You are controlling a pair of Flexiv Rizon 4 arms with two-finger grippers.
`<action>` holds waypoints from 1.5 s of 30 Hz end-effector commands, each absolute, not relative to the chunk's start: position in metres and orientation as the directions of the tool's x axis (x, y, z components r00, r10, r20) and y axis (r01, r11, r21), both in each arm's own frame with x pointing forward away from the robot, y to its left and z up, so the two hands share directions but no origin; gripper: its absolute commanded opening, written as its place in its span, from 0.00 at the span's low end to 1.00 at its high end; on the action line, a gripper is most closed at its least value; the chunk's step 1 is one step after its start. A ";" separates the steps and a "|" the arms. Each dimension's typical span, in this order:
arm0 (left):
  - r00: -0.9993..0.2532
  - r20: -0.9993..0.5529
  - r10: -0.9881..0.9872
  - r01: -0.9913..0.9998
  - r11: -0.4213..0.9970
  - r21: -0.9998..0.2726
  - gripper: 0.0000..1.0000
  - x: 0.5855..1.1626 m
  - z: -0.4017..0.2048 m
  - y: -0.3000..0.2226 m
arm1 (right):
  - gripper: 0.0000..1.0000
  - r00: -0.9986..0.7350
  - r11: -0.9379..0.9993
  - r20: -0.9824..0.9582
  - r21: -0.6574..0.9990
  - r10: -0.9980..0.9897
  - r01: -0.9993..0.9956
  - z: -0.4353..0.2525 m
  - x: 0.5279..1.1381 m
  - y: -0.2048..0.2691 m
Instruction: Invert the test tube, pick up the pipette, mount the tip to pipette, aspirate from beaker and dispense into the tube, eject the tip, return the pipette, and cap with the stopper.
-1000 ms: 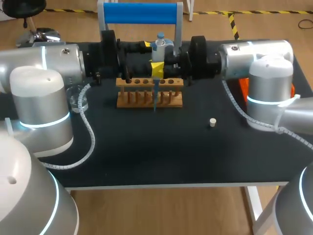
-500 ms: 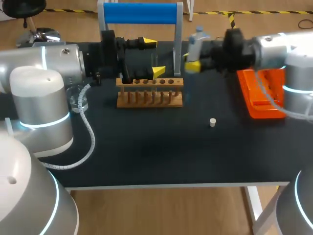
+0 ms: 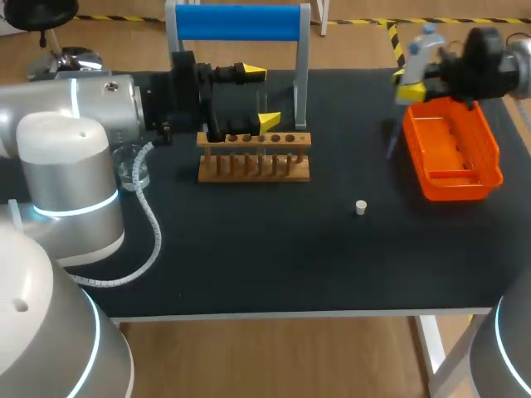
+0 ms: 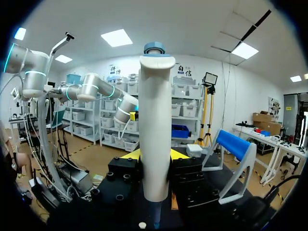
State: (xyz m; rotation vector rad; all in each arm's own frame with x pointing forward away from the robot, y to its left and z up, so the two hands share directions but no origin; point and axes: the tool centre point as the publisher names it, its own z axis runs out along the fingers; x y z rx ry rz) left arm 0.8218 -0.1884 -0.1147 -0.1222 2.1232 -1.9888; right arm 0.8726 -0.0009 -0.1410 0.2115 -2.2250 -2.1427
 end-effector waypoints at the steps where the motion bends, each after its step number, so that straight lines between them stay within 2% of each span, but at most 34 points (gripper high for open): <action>1: -0.969 -0.111 -0.219 0.097 0.073 -0.993 1.00 0.821 -0.115 -0.189 | 0.00 -0.990 0.039 -0.063 0.997 -0.124 -0.069 -0.134 0.873 -0.051; 20: -0.969 -0.111 -0.219 0.097 0.073 -0.993 1.00 0.821 -0.115 -0.189 | 0.00 -0.990 0.025 -0.077 0.996 -0.118 -0.080 -0.134 0.884 -0.125; 45: -0.969 -0.111 -0.219 0.097 0.073 -0.993 1.00 0.821 -0.115 -0.189 | 0.00 -0.994 0.006 -0.040 0.999 -0.098 -0.041 -0.164 0.895 -0.152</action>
